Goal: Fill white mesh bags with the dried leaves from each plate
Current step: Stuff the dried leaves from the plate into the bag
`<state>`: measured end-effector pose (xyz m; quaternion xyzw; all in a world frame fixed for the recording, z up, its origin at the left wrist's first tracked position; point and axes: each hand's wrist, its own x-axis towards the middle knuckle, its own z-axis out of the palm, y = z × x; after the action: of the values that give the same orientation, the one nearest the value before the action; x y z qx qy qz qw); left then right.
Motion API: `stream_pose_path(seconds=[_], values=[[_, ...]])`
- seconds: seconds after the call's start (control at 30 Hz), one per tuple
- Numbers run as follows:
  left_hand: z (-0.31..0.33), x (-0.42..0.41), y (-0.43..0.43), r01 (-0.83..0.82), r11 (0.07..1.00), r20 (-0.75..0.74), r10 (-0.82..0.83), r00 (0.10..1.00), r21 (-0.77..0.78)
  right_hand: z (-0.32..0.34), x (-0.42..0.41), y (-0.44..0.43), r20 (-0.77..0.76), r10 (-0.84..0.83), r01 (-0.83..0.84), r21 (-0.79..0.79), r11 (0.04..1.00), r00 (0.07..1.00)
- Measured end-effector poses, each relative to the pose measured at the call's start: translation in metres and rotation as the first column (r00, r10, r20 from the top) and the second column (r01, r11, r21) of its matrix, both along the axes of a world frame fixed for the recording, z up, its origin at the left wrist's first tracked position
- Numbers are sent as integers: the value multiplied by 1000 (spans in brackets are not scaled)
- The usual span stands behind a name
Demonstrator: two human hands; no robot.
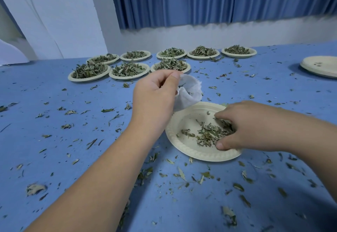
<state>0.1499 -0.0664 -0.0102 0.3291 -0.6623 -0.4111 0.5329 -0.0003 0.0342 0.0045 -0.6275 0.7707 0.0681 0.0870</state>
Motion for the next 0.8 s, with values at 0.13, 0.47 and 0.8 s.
stream_pose_path(seconds=[0.13,0.47,0.8], values=[[-2,0,-1,8,1000,-4,-8,1000,2,0,4,-2,-24,14,-14,7,1000,1000],[-4,-1,-2,14,1000,7,-14,1000,10,-3,10,-3,-49,84,-86,-40,996,995],[-4,-1,-2,14,1000,4,-14,1000,17,3,8,5,80,12,-8,-44,999,997]])
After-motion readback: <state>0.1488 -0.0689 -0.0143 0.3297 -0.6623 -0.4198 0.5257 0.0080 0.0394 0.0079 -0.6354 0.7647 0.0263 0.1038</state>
